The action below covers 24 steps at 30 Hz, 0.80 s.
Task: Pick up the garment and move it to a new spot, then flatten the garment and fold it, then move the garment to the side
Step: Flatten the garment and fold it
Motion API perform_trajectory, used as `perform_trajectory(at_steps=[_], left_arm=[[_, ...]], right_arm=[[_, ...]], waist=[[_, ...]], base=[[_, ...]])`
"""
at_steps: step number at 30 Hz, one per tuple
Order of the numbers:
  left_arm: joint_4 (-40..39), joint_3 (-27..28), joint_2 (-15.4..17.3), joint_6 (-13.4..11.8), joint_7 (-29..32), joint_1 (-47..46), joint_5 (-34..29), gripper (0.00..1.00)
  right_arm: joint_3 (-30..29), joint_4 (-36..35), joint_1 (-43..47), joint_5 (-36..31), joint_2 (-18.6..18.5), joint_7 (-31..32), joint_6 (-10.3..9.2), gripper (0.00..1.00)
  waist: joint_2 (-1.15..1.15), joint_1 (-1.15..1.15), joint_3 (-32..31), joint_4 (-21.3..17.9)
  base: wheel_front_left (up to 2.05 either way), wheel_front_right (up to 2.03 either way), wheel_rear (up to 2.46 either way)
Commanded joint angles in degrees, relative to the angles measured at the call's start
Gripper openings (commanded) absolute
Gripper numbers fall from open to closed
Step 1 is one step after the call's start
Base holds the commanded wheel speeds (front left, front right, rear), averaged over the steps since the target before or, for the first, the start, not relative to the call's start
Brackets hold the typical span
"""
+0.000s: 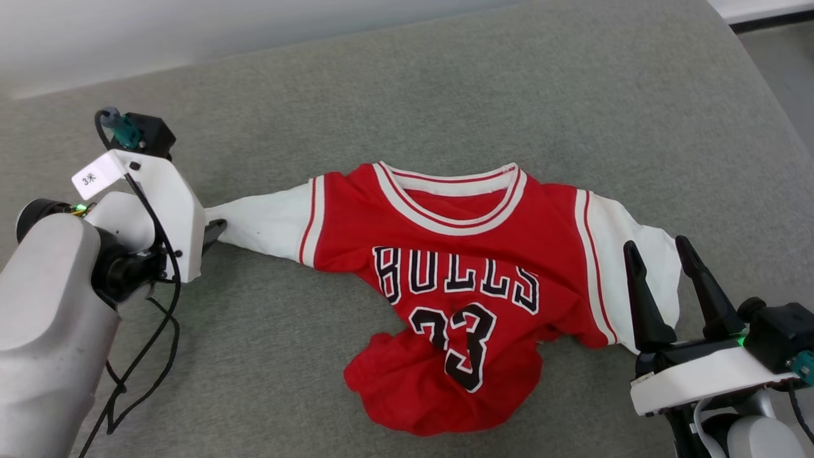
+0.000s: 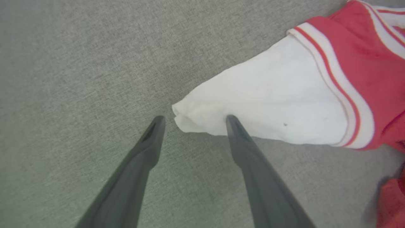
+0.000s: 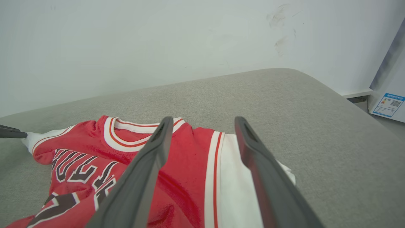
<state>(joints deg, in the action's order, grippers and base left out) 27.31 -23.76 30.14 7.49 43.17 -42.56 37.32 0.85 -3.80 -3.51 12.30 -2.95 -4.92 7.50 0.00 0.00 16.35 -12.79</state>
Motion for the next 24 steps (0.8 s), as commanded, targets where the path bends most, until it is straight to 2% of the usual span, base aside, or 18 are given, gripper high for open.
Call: perform_trajectory(at_steps=[1, 5, 10, 11, 12, 13, 14, 16, 19, 20, 21, 24], left_arm=[[0.58, -0.25, 0.3, -0.02, 0.37, -0.63, 0.25, 1.0], [3.92, -1.95, 1.35, -0.03, 2.74, -1.81, 1.95, 1.0], [9.09, -5.53, 0.54, -0.02, 9.75, 0.18, 4.58, 1.0], [9.95, -6.04, -0.05, -0.01, 11.21, 0.75, 5.38, 0.84], [10.5, -6.38, -0.7, -0.01, 11.89, 1.33, 6.05, 0.41], [10.69, -6.82, -1.18, 0.01, 11.92, 1.71, 6.33, 0.08], [10.98, -6.79, -1.65, 0.06, 11.23, 2.0, 6.93, 0.0], [11.17, -7.16, -2.31, 0.06, 9.47, 2.52, 7.16, 0.0], [10.7, -7.2, -1.32, 0.04, 3.97, 1.99, 5.82, 0.0], [10.39, -6.9, -1.15, -0.04, 1.39, 1.78, 5.36, 0.0], [9.35, -6.36, -0.8, -0.15, -6.45, 1.26, 3.46, 0.0], [8.4, -5.3, -0.8, -1.22, -13.25, 1.77, 2.07, 0.0]], right_arm=[[0.14, 0.26, -0.8, 0.64, 0.11, -0.41, -0.02, 1.0], [0.26, 1.43, -1.36, 1.53, 0.11, -1.73, -0.02, 1.0], [0.32, 2.83, -1.97, 2.36, 0.11, -2.73, -0.02, 1.0], [0.34, 3.02, -2.03, 2.54, 0.11, -2.88, -0.02, 1.0], [0.33, 3.25, -2.17, 2.74, 0.11, -3.05, -0.02, 1.0], [0.29, 3.37, -2.34, 2.79, 0.11, -3.15, -0.03, 1.0], [0.18, 3.55, -2.47, 2.99, 0.11, -3.12, -0.02, 1.0], [-0.15, 3.91, -2.38, 3.57, 0.11, -3.19, -0.02, 1.0], [-0.92, 4.38, -2.22, 3.96, 0.1, -2.75, -0.02, 1.0], [-1.26, 4.55, -2.22, 3.93, 0.1, -2.58, -0.02, 1.0], [-2.67, 5.2, -2.2, 4.42, 0.09, -1.74, -0.02, 1.0], [-4.6, 5.95, -2.24, 4.4, 0.09, -0.54, -0.02, 1.0]], waist=[[0.0, 0.0, 1.75, -1.76], [0.0, 0.0, 3.34, -3.11], [0.0, 0.0, 4.41, -3.9], [0.0, 0.0, 4.5, -3.98], [0.0, 0.0, 4.6, -4.02], [0.0, 0.0, 4.69, -4.05], [0.0, 0.0, 4.79, -4.05], [0.0, 0.0, 4.65, -3.78], [0.0, 0.0, 3.94, -2.92], [0.0, 0.0, 3.52, -2.55], [0.0, 0.0, 2.02, -1.02], [0.0, 0.0, 0.11, 0.64]], base=[[0.0, 0.0, 0.0], [0.0, 0.0, 0.0], [0.0, 0.0, 0.0], [0.0, 0.0, 0.0], [0.0, 0.0, 0.0], [0.0, 0.0, 0.0], [0.0, 0.0, 0.0], [0.0, 0.0, 0.0], [0.0, 0.0, 0.0], [0.0, 0.0, 0.0], [0.0, 0.0, 0.0], [0.0, 0.0, 0.0]])
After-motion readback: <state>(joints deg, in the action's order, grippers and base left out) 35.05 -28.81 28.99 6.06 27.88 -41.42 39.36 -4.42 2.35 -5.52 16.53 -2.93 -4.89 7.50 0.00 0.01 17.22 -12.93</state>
